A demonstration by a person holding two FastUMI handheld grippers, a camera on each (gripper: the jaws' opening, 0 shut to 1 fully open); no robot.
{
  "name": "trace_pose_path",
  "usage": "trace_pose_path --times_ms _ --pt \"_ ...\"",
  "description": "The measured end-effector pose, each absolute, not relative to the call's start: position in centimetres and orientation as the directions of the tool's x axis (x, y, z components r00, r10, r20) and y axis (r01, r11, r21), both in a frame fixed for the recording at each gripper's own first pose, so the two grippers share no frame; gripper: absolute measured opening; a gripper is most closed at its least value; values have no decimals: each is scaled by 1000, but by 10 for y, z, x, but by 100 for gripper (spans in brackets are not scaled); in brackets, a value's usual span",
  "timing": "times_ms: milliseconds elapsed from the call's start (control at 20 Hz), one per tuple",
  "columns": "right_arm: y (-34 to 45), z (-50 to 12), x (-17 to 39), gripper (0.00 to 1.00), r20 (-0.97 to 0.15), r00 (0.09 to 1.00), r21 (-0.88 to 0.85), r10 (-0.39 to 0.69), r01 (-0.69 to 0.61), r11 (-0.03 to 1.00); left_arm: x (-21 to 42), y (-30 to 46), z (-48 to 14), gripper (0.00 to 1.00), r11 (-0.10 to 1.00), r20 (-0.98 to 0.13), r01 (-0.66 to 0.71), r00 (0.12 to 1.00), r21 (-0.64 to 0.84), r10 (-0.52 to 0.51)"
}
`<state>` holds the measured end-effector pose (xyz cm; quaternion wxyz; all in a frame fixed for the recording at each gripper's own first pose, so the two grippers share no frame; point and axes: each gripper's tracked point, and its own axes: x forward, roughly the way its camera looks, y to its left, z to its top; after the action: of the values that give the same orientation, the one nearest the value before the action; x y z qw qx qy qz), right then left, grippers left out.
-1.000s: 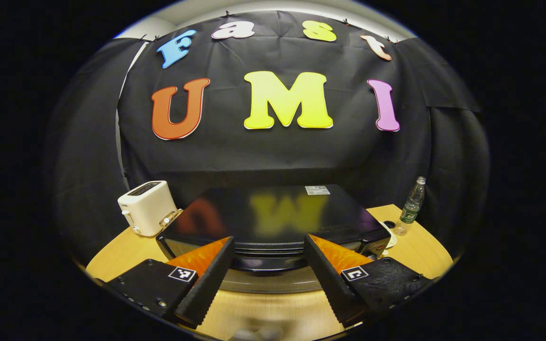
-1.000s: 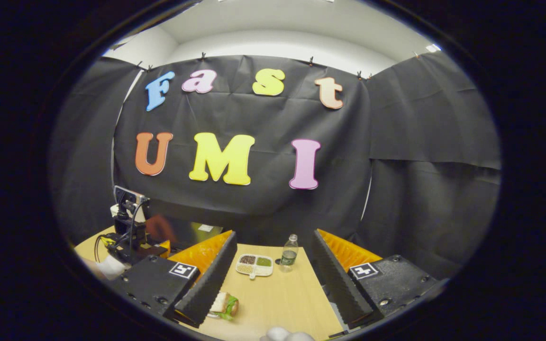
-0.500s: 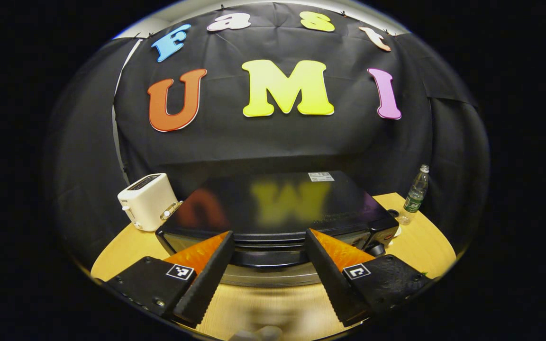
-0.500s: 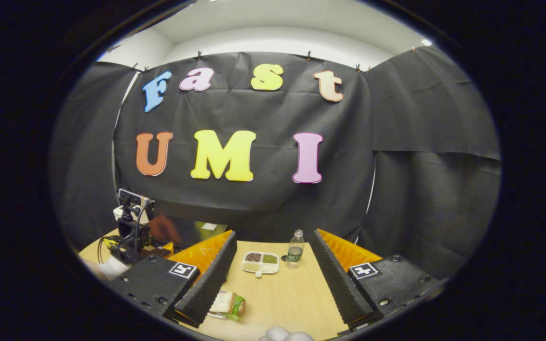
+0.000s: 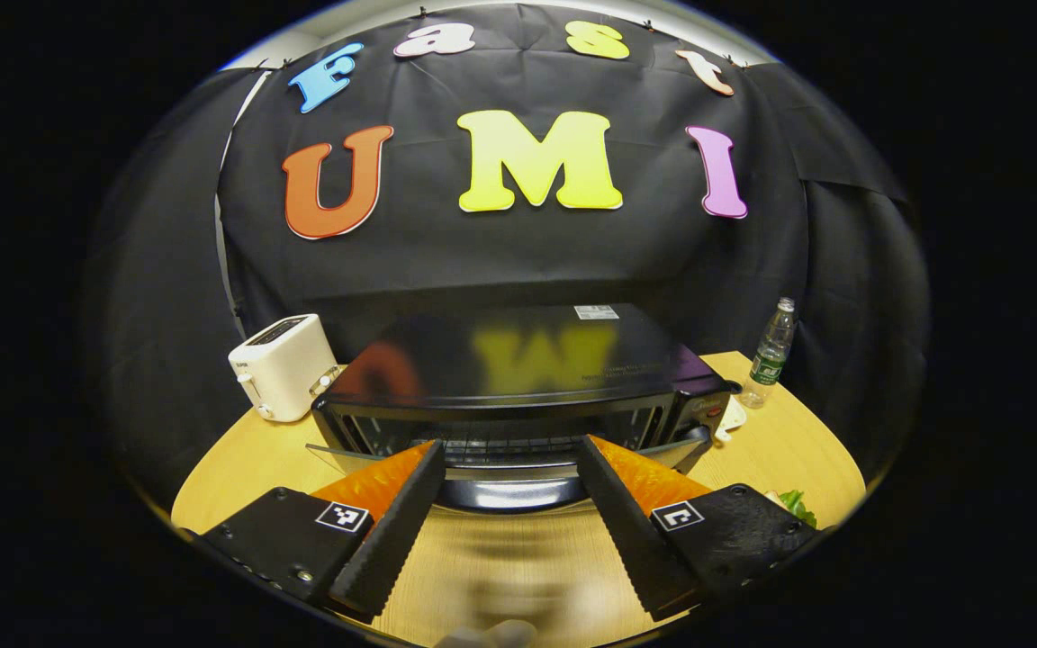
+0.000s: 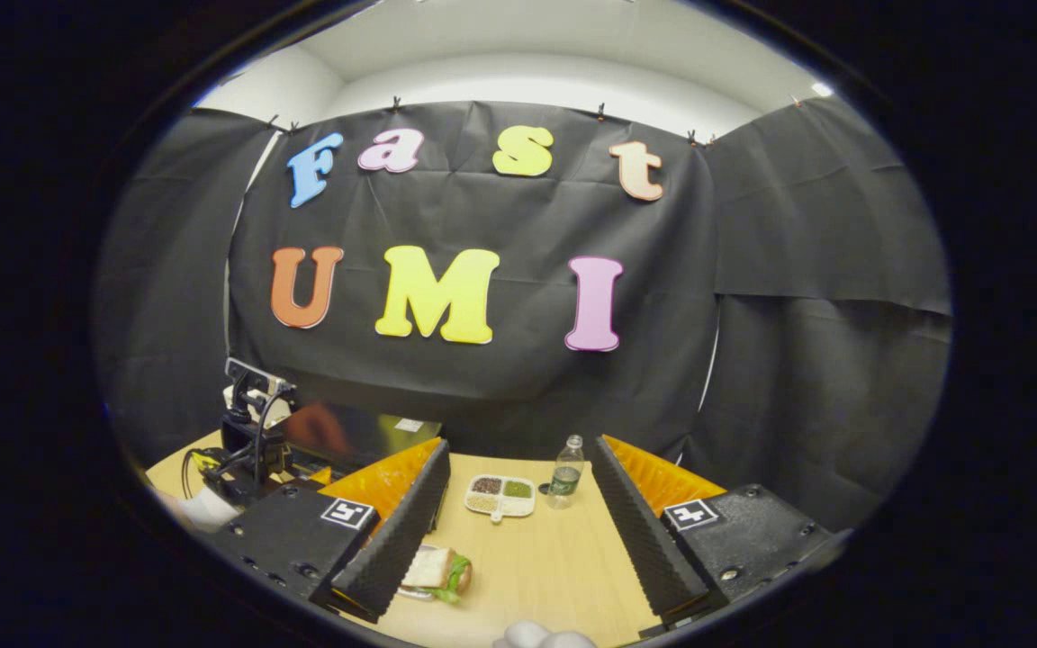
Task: Open the electric oven with the left hand, put the food in, and close the electric oven.
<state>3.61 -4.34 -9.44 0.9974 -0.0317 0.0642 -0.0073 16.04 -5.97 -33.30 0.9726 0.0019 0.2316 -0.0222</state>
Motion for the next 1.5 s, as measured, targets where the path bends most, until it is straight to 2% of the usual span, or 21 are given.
trace_pose_path --times_ms 450,950,1000,1050,1350,1500 --pt "-32 -113 4 100 -159 987 -62 -13 3 998 97 -60 -367 98 998 -492 59 869 -22 -62" --pt "-27 -156 -18 100 -231 973 -60 -7 -7 998 59 -62 -409 98 998 -509 64 859 -12 -61" --pt "-27 -159 -18 100 -236 972 -57 -7 -7 998 55 -63 -416 91 998 -519 66 853 -9 -61" --pt "-27 -162 -19 100 -239 971 -54 -6 -7 999 49 -63 -424 98 998 -534 65 843 -12 -61" --pt "-27 -175 -20 100 -260 966 -66 -7 -10 998 34 -64 -472 96 998 -630 43 774 -44 -61" --pt "-29 -182 -18 100 -271 962 -72 -8 -12 997 36 -66 -470 96 998 -610 50 790 -33 -60"
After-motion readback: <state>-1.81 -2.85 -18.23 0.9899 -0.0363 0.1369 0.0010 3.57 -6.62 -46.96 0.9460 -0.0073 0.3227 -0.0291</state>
